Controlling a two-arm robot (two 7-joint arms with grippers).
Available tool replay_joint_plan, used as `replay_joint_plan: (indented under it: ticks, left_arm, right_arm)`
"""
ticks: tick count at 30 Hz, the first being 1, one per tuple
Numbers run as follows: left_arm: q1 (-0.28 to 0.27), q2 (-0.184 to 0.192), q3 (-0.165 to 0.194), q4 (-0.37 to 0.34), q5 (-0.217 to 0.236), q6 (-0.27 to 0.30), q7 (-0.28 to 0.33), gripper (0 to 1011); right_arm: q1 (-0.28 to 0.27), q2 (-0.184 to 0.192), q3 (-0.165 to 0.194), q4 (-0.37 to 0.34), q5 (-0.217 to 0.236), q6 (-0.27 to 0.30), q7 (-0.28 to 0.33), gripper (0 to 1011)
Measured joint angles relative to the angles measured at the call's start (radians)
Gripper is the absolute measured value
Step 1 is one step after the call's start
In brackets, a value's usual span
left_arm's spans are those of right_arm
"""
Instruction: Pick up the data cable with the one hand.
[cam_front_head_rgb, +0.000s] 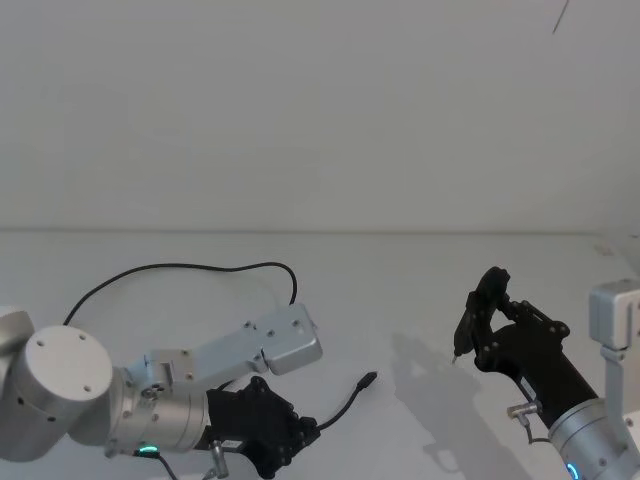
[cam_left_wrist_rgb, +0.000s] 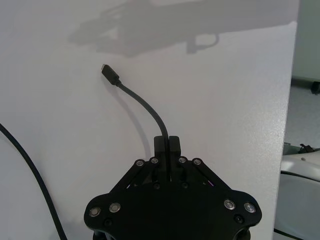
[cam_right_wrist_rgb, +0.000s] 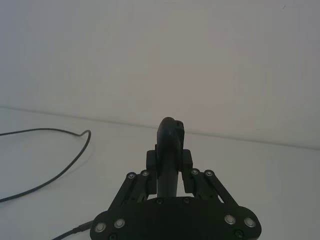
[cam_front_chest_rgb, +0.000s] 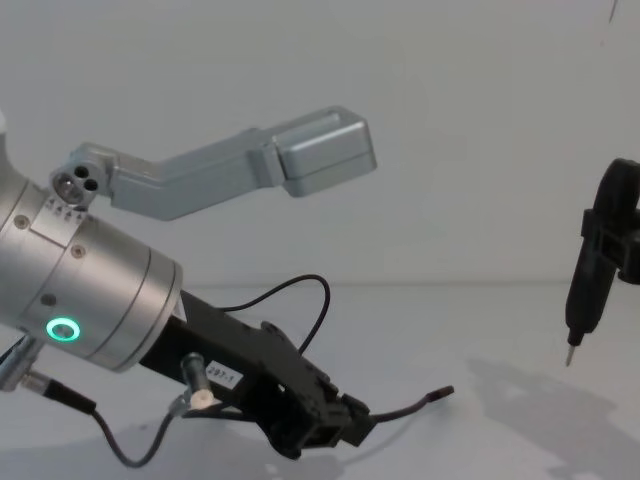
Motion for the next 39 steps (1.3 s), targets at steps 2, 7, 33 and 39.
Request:
replay_joint_plan:
  ticks: [2, 7, 33, 39]
  left_arm:
    - [-0.004, 0.0, 0.001, 0.005, 0.004, -0.017, -0.006, 40]
    - [-0.016, 0.001, 0.004, 0.021, 0.018, -0.082, -0.027, 40]
    - [-0.095, -0.001, -0.002, 0.117, 0.072, -0.355, -0.125, 40]
    - [-0.1, -0.001, -0.002, 0.123, 0.075, -0.371, -0.131, 40]
  right_arm:
    - [0.0, 0.0, 0.0, 0.0, 0.0, 0.0, 0.0, 279]
    - [-0.001, 0.0, 0.002, -0.002, 0.002, 0.001, 0.006, 279]
    - [0.04, 0.025, 0.075, -0.091, 0.213, 0.093, 0.172, 279]
    - [0.064, 0.028, 0.076, -0.082, 0.226, 0.073, 0.199, 279]
